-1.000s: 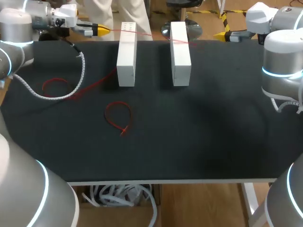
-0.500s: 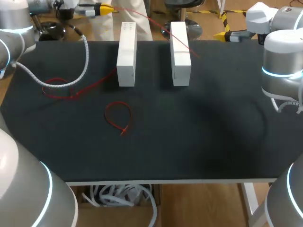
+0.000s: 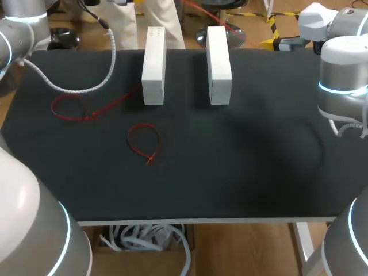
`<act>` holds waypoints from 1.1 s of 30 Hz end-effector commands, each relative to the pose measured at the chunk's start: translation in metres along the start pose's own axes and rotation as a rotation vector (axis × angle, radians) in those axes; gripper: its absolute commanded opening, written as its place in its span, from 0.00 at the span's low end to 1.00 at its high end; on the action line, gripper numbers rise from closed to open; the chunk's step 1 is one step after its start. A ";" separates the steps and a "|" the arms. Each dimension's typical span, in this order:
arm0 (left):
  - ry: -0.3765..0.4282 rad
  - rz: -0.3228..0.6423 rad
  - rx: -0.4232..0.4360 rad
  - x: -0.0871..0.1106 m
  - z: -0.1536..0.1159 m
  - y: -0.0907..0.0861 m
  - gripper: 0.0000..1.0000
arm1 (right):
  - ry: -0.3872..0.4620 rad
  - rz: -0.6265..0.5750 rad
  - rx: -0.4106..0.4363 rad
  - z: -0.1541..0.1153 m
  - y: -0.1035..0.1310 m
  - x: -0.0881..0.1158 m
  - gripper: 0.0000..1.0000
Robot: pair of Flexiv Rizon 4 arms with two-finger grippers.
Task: Grab the tape and strap the tape.
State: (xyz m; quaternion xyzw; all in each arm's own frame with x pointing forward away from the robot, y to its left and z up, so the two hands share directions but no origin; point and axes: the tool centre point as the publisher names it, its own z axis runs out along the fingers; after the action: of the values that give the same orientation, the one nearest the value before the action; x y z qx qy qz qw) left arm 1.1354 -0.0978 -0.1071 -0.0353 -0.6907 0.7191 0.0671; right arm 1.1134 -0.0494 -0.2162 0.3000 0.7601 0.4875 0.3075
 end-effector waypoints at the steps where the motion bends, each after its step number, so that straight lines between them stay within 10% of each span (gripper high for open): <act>1: -0.743 -0.009 -0.014 0.006 0.005 -0.007 0.00 | 0.001 0.000 0.000 0.000 0.000 0.000 1.00; 15: -0.895 -0.053 0.028 0.000 0.013 -0.023 0.00 | 0.001 0.000 0.000 0.000 0.000 0.000 1.00; 33: -0.869 0.006 0.032 0.003 0.023 -0.023 0.00 | 0.001 0.000 0.000 0.000 0.000 0.000 1.00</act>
State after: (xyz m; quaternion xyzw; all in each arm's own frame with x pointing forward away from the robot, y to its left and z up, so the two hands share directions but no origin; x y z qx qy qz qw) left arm 1.1367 -0.1178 -0.0842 0.0458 -0.6843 0.7276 -0.0170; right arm 1.1134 -0.0494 -0.2162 0.3000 0.7601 0.4875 0.3075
